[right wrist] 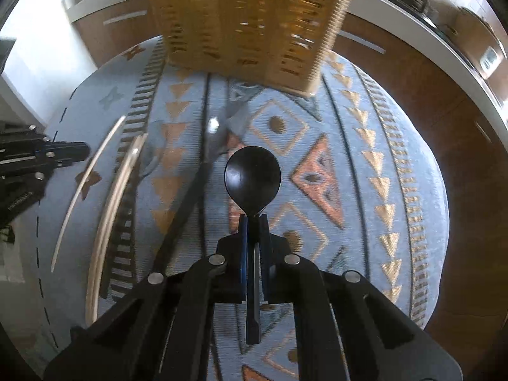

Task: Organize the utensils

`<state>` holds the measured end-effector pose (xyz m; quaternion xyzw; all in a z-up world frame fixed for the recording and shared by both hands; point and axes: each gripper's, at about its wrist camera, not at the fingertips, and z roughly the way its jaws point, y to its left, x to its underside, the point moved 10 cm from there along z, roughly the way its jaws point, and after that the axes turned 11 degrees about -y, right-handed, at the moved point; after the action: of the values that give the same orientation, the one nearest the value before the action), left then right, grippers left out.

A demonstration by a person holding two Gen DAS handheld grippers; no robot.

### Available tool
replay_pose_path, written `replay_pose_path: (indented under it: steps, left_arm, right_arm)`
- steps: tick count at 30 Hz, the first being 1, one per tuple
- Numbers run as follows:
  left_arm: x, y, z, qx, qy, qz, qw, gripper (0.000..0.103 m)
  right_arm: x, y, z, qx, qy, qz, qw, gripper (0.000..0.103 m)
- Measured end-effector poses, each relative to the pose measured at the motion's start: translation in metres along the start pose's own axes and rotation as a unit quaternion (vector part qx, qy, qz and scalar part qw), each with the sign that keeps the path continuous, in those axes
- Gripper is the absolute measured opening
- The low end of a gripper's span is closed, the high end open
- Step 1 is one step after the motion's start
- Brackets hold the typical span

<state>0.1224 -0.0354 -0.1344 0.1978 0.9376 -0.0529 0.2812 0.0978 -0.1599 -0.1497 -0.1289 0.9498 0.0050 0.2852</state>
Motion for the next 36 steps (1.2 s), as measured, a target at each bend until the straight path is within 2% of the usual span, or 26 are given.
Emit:
replay_pose_path:
  steps: [5, 10, 12, 17, 23, 25, 30, 36]
  left_arm:
    - [0.009, 0.005, 0.006, 0.016, 0.018, -0.028, 0.9993, 0.0]
    - [0.004, 0.001, 0.01, 0.068, 0.034, -0.062, 0.9952, 0.015]
    - [0.0, 0.004, 0.011, 0.069, 0.033, -0.061, 0.9953, 0.028]
    - [-0.002, 0.002, 0.01, 0.103, 0.043, -0.066, 0.9915, 0.028]
    - [-0.007, 0.004, 0.022, 0.087, 0.049, -0.027, 0.9947, 0.028]
    - [-0.009, 0.001, 0.023, 0.076, 0.05, -0.008, 0.9959, 0.03]
    - [-0.015, -0.008, 0.029, 0.049, 0.06, 0.038, 0.9963, 0.032]
    - [-0.021, -0.014, 0.037, 0.04, 0.085, 0.08, 0.9923, 0.032]
  right_arm:
    - [0.012, -0.008, 0.007, 0.0, 0.02, 0.021, 1.0, 0.005]
    - [0.016, -0.01, 0.005, -0.022, 0.04, 0.045, 0.998, 0.007]
    - [0.016, -0.013, 0.004, -0.031, 0.048, 0.051, 0.997, 0.012]
    - [0.017, -0.02, 0.003, -0.03, 0.053, 0.043, 0.997, 0.022]
    - [0.018, -0.021, 0.004, -0.032, 0.058, 0.04, 0.997, 0.031]
    - [0.012, -0.025, 0.006, -0.031, 0.058, 0.04, 0.997, 0.047]
    - [-0.005, -0.027, 0.019, -0.024, 0.063, 0.03, 0.997, 0.048]
    - [-0.029, -0.026, 0.031, -0.021, 0.066, 0.023, 0.997, 0.047]
